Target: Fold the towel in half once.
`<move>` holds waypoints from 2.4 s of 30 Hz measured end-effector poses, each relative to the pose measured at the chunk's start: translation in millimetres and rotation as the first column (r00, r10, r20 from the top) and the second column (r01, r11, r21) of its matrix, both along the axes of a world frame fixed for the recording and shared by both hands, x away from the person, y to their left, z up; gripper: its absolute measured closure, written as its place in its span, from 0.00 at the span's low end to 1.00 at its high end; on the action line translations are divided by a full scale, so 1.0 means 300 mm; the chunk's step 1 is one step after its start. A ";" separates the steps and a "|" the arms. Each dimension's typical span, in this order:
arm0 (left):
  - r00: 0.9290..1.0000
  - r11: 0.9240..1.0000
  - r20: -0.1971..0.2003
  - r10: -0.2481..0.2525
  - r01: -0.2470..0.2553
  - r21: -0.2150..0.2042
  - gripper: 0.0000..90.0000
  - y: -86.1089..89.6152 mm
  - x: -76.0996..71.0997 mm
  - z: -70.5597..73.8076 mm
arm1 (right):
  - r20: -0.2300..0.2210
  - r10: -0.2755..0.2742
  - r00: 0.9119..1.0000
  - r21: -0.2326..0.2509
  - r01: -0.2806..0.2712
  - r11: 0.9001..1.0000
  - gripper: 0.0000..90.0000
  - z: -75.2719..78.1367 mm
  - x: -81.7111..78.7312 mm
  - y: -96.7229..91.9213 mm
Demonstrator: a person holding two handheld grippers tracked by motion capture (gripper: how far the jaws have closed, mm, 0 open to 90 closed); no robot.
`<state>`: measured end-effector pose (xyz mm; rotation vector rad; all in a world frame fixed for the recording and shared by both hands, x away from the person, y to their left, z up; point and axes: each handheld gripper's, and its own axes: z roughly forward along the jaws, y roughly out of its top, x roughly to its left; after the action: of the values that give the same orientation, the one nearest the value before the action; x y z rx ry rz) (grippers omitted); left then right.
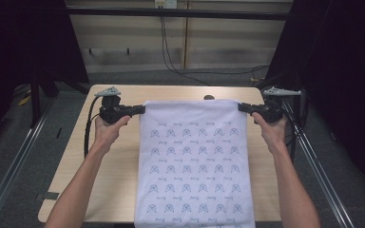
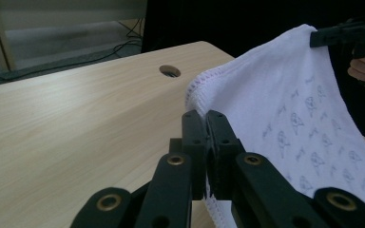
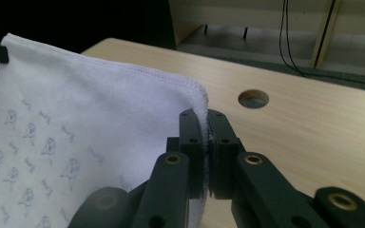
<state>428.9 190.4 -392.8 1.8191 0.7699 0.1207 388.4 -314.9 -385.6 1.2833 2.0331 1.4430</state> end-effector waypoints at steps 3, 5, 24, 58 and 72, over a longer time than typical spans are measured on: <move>1.000 0.999 -0.010 -0.030 0.030 0.011 0.97 0.012 -0.062 -0.021 | 0.005 0.027 1.000 -0.021 -0.027 0.999 0.96 0.005 -0.038 0.004; 0.999 0.999 -0.018 -0.048 0.048 0.018 0.97 0.027 -0.110 -0.041 | -0.002 0.061 0.998 -0.028 -0.061 0.998 0.96 -0.005 -0.089 0.006; 0.963 0.971 -0.134 -0.232 0.238 0.034 0.97 0.087 -0.603 -0.201 | -0.111 0.242 0.964 -0.051 -0.249 0.967 0.96 -0.144 -0.657 0.032; 0.983 0.959 -0.182 -0.007 0.059 0.279 0.98 -0.011 -0.120 -0.370 | -0.300 0.113 0.947 -0.259 -0.195 0.946 0.96 -0.364 -0.296 0.155; 0.983 0.962 -0.143 0.114 -0.074 0.262 0.98 -0.007 0.081 -0.389 | -0.237 -0.026 0.971 -0.310 -0.051 0.949 0.96 -0.381 0.045 0.169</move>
<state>453.2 188.3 -509.5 2.0550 0.9898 0.1462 402.0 -264.1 -499.8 1.3574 2.3135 0.9509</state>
